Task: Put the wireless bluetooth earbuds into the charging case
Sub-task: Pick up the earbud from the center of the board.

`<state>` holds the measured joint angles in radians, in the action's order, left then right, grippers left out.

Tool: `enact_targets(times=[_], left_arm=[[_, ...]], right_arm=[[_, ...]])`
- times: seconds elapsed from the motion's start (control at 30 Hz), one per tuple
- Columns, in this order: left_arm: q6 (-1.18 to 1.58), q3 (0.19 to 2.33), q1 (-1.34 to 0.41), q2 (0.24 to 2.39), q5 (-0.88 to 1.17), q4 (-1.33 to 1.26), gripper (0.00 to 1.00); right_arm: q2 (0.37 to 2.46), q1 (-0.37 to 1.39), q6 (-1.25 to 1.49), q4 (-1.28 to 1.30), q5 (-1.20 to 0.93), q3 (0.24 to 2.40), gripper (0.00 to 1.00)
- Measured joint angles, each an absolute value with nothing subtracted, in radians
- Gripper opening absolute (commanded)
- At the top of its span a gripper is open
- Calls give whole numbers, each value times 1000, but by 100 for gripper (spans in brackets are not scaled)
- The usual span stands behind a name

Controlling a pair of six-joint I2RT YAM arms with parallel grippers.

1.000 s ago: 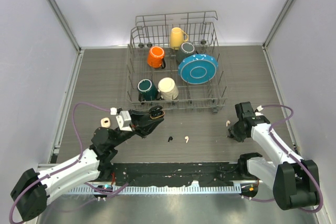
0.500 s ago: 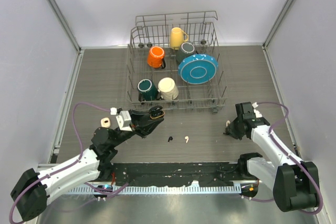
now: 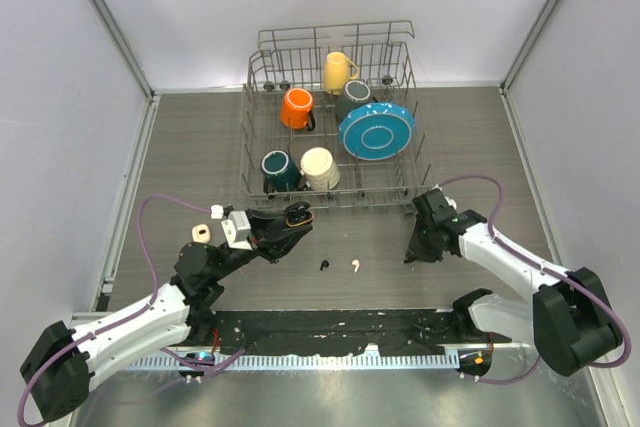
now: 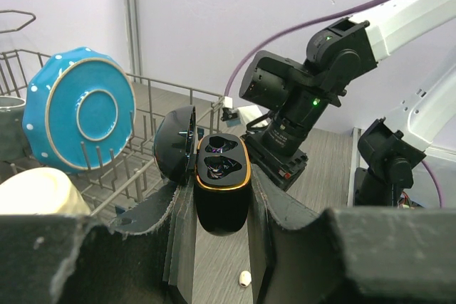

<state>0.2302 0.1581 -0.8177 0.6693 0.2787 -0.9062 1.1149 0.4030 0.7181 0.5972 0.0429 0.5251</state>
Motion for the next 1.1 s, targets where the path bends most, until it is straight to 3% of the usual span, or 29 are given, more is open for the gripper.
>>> enact_targets(times=[0.13,0.43,0.67,1.1], left_arm=[[231,158,-818,662,279,-900,0],[231,158,-818,645,279,-879,0],[230,158,-818,645,279,-876,0],[231,158,-818,664,279,-878,0]], right_arm=[[1169,455,723,641,95,552,7],[1229,545,734,680,167,597,23],[1224,557,743,686,213,599,17],[1105,562,805,695,229,544,20]])
